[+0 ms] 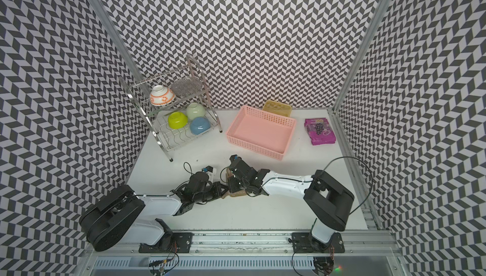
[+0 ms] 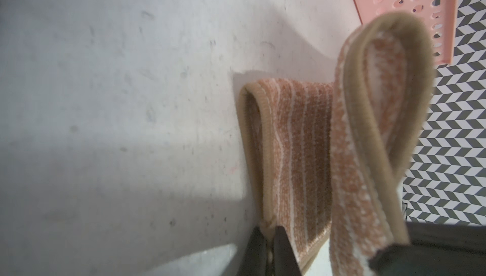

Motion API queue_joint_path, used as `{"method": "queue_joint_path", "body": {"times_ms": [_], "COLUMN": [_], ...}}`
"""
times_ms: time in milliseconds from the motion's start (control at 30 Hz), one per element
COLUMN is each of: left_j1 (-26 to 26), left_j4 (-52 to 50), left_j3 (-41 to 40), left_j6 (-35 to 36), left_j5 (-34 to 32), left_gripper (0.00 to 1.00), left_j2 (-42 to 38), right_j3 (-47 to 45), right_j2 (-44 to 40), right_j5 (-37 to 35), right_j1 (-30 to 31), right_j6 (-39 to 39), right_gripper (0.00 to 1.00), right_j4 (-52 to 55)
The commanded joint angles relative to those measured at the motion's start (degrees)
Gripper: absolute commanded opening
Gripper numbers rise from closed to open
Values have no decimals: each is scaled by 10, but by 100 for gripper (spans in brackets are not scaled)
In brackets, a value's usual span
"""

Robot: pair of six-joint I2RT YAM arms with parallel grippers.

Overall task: Fold the square dishcloth
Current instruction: Fold the cleaning item at the center of the board.

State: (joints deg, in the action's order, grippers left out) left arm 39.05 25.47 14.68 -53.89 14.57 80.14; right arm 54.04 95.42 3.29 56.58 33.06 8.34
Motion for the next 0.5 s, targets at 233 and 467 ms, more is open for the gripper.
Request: {"method": "queue_joint_path", "body": {"times_ms": [233,467], "left_j1": [7,7], "left_j4": [-19,-21], "left_j3": [-8,-7], "left_j6": [4,6], "left_j5": [-10,-10], "left_gripper": [11,15], "left_j2": [-1,-4], "right_j3": [15,22], "right_j2": [45,68], "right_j5": [5,18], "right_j1": [5,5], "right_j6": [12,14], "right_gripper": [0,0], "right_j4": [-31,-38]}}
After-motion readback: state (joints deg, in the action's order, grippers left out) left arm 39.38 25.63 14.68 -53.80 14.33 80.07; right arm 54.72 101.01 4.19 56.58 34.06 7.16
